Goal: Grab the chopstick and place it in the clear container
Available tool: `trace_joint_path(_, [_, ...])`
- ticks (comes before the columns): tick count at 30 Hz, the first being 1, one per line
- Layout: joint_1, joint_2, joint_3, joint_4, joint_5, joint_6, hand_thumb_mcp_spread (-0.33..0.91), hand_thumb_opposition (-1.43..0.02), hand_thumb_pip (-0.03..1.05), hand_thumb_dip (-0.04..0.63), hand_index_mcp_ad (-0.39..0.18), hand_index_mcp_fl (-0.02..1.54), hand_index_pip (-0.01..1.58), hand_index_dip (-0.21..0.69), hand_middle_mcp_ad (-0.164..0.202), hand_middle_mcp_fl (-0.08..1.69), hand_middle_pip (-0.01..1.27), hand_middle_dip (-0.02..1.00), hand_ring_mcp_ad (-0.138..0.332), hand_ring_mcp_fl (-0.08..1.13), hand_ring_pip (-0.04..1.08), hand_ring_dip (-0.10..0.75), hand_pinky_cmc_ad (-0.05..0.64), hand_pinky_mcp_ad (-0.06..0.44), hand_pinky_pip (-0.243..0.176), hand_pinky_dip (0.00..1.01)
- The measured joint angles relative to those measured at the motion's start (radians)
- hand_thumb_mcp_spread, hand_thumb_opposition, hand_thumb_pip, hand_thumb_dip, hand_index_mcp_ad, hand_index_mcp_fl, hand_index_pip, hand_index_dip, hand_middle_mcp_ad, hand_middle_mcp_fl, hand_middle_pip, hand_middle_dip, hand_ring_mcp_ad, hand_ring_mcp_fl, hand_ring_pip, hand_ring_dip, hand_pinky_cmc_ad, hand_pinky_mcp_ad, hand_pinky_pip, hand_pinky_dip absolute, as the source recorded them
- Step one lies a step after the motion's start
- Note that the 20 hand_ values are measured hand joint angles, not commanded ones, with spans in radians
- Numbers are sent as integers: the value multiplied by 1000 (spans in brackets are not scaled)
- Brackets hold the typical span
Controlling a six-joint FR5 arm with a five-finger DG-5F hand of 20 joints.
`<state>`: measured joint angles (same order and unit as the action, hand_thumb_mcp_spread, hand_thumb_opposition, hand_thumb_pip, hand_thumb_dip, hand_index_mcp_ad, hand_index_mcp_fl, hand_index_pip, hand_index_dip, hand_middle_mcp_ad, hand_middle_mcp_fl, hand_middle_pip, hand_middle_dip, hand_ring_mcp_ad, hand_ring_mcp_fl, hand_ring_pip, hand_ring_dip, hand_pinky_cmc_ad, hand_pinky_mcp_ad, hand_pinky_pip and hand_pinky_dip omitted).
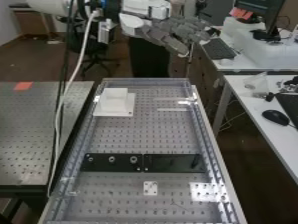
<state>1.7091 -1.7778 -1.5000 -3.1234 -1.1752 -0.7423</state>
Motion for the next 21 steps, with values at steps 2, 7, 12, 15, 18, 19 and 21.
trace_joint_path(2, [-9, -6, 9, -2, -16, 0, 133, -642, 300, -2, -140, 12, 54, 141, 61, 24, 113, 171, 147, 5, 72, 49, 511, 342, -155, 147])
trace_joint_path(7, [-31, -43, 54, 2, -82, 16, 133, -642, 302, -2, -152, 12, 52, 126, 52, 31, 122, 152, 143, 5, 73, 33, 511, 346, -162, 147])
trace_joint_path(12, [-34, -83, 99, 11, -63, 34, 133, -651, 297, -2, -143, 12, 59, 126, 59, 31, 122, 148, 141, 5, 73, 33, 511, 344, -162, 147])
trace_joint_path(15, [-31, -101, 120, 11, -35, 48, 129, -648, 297, -2, -143, 12, 63, 126, 52, 31, 119, 147, 141, 5, 73, 33, 511, 346, -169, 145])
trace_joint_path(18, [-26, -111, 143, 5, 3, 54, 129, -668, 297, -2, -140, 12, 61, 119, 63, 31, 122, 150, 145, 5, 75, 33, 515, 346, -169, 145])
trace_joint_path(19, [-25, -114, 148, 3, 8, 56, 129, -665, 302, -2, -140, 12, 61, 119, 66, 31, 122, 147, 147, 5, 75, 33, 515, 346, -169, 145])
trace_joint_path(21, [-22, -123, 166, -3, 15, 65, 129, -668, 304, -2, -140, 12, 61, 119, 65, 33, 124, 150, 145, 5, 75, 33, 515, 346, -169, 145])
